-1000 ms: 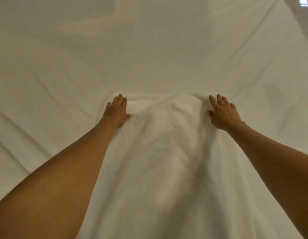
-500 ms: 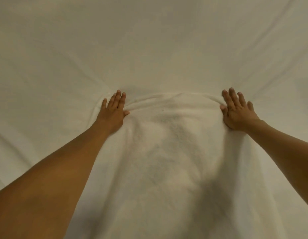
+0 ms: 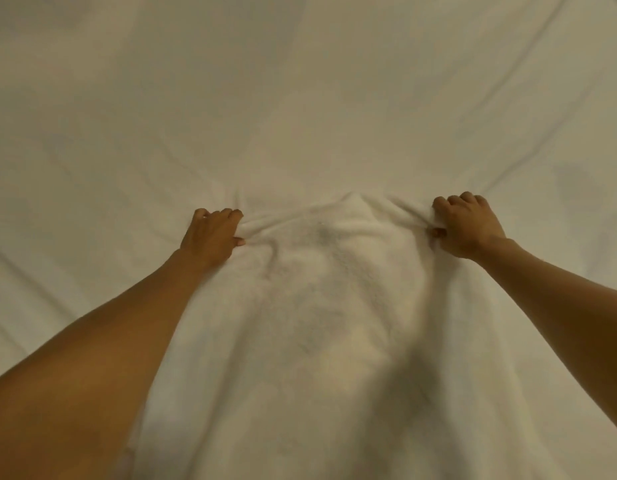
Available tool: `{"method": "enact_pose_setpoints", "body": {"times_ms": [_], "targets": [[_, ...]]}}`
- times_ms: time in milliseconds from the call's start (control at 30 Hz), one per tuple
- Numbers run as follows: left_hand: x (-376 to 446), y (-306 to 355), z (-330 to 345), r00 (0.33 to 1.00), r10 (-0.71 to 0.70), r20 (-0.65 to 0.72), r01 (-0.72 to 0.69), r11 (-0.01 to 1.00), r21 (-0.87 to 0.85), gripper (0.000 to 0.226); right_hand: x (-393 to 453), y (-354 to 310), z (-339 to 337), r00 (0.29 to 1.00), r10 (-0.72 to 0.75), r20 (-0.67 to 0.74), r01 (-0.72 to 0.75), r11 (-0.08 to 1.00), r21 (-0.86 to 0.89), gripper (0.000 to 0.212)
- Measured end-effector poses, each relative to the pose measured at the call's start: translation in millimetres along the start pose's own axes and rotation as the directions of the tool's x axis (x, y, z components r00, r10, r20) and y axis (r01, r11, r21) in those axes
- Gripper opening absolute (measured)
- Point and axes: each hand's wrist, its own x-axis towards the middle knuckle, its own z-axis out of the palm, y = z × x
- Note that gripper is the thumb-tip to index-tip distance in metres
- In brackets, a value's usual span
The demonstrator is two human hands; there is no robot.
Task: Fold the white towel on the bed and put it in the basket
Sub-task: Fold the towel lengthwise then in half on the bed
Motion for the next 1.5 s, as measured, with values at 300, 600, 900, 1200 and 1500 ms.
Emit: {"method": "enact_pose_setpoints", "body": {"times_ms": [300,600,900,1200,1500], "targets": [[-15,6,-52,0.980,-0.009,0.200,0.016,0.999,-0.032,0.024,-36,-19,-40,0.994,0.094,0.059,-0.098,0.992,0.082,0.018],[-36,-11,-90,0.996,-0.091,-0.023,0.092,0.994,0.053,0.019,-79,-5,-77,0.963,0.249,-0.102,-0.251,0.968,-0.017,0.018],[-100,6,-68,0.998,0.031,0.056,-0.040,0.982,0.182,0.033,-138,-22,-53,0.985,0.161,-0.062,-0.167,0.979,-0.115,0.038],[-218,14,5,0.956,0.165,-0.244,-0.158,0.986,0.048,0.034,-243,-42,3,0.976,0.216,-0.028,-0.218,0.974,-0.059,0.058],[-321,46,20,0.983,-0.003,-0.184,-0.002,1.000,-0.028,0.028,-360,-58,37,0.964,0.261,-0.057,-0.254,0.962,0.104,0.058]]}}
